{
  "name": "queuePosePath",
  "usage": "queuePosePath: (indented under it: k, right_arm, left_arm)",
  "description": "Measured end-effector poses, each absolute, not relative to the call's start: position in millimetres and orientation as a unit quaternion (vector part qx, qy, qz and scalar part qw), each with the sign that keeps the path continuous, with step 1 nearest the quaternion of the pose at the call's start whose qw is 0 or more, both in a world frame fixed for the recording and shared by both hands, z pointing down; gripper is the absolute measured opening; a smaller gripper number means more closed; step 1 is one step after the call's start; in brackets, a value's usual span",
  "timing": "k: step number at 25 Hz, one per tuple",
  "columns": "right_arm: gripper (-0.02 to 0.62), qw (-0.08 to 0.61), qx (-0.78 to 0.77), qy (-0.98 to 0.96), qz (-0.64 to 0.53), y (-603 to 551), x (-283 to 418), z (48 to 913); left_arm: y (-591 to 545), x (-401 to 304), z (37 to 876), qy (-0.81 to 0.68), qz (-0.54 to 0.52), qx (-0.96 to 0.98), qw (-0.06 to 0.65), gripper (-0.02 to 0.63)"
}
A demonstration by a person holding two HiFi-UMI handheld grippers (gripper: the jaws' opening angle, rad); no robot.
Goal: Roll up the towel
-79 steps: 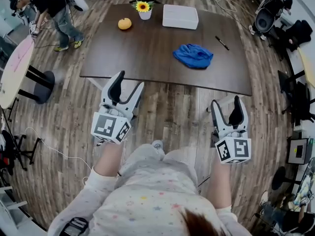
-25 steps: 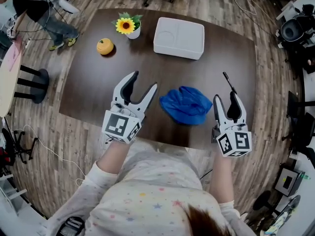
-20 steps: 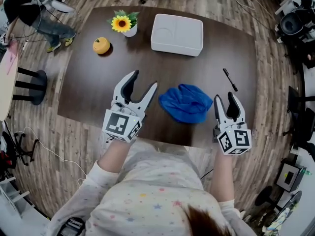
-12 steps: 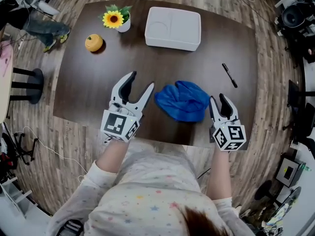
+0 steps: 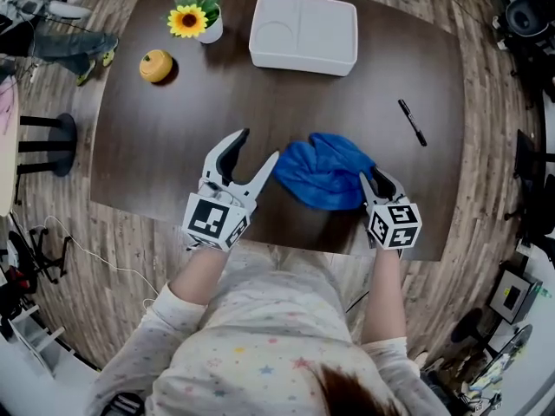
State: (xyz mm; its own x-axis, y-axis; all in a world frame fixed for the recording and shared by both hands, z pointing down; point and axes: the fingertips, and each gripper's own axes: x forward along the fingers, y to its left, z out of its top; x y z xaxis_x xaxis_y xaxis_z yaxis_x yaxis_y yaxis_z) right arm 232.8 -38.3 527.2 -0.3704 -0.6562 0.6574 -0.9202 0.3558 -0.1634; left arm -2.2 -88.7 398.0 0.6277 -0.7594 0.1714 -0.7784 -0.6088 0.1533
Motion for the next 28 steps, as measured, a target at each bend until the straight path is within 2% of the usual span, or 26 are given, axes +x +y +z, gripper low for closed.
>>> queuePosePath:
  k: [5,10,12,28]
  right_arm:
    - [0.131,0.285,0.484,-0.775,0.288,-31.6,234.1,549.7]
    - [0.026,0.286,0.481,-0.775,0.295,-31.4,234.8,554.5]
    - [0.007,0.280,0.485,-0.776,0.291,-32.1,236.1,548.7]
    - [0.000,0.221,0.526,-0.784,0.243,-43.2,254.7,485.4]
  left_arm:
    - [-85.6,6.2,411.4,-0.418,0.058,0.899,0.116,0.250]
    - [-84.7,16.6,422.8,-0.405,0.073,0.904,0.117,0.250]
    - [-84.6,22.3,428.4,-0.397,0.081,0.907,0.119,0.250]
    - [-54.3,121.2,520.4,-0.264,0.239,0.924,0.138,0.241]
